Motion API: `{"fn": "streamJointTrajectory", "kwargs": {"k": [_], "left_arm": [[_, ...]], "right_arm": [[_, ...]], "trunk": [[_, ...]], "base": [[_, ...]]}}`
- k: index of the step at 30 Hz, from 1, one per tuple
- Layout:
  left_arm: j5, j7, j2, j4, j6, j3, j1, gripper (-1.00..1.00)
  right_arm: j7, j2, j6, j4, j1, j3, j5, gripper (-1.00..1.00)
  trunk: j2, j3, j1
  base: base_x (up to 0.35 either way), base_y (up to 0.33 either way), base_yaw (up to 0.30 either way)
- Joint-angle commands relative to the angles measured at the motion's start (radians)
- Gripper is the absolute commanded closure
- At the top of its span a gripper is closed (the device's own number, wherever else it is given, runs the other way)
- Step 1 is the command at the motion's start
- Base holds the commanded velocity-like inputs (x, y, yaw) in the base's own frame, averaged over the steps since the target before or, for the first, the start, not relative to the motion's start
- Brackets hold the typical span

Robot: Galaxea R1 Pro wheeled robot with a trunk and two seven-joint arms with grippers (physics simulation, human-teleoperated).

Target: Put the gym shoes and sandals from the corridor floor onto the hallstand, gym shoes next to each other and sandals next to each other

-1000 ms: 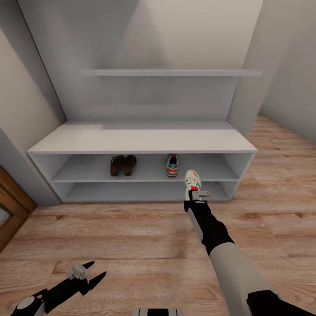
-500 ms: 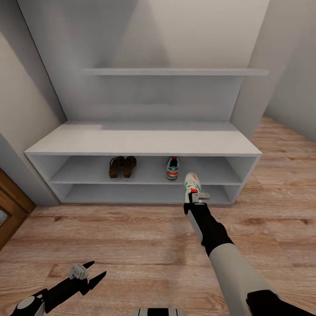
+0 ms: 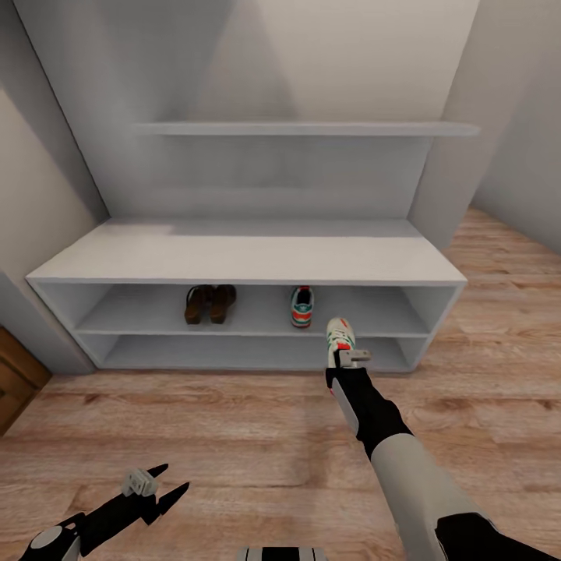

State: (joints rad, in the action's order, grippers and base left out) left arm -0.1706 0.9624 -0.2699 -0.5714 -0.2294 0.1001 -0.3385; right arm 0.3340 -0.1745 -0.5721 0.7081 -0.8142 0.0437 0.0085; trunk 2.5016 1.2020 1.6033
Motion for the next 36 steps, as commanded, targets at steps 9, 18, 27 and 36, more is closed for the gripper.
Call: {"fn": "streamJointTrajectory", "kwargs": {"k": [9,18,27,36], "left_arm": [[-0.001,0.003,0.001,0.001,-0.005,0.0,-0.001,-1.0],[-0.001,0.006,0.0,0.001,-0.008,0.001,0.0,-1.0],[-0.001,0.006,0.001,0.001,-0.005,0.001,-0.001,-1.0],[0.0,0.006,0.001,0.002,-0.006,0.0,0.0,-1.0]], "right_arm": [[0.004,0.0,-0.005,0.002,0.0,0.002,0.001,1.0],[0.004,0.0,-0.005,0.002,0.0,0.002,0.0,1.0],[0.005,0.0,-0.005,0.002,0.0,0.002,0.001,1.0],[0.005,0.0,-0.005,0.003,0.0,0.002,0.001,1.0]], "trunk": [[0.0,0.001,0.0],[0.0,0.008,0.0],[0.0,0.01,0.0],[0.0,0.01,0.0]], "base": [[0.227,-0.136,0.0],[0.018,-0.009,0.086],[0.203,0.0,0.04],[0.106,0.0,0.001]]}}
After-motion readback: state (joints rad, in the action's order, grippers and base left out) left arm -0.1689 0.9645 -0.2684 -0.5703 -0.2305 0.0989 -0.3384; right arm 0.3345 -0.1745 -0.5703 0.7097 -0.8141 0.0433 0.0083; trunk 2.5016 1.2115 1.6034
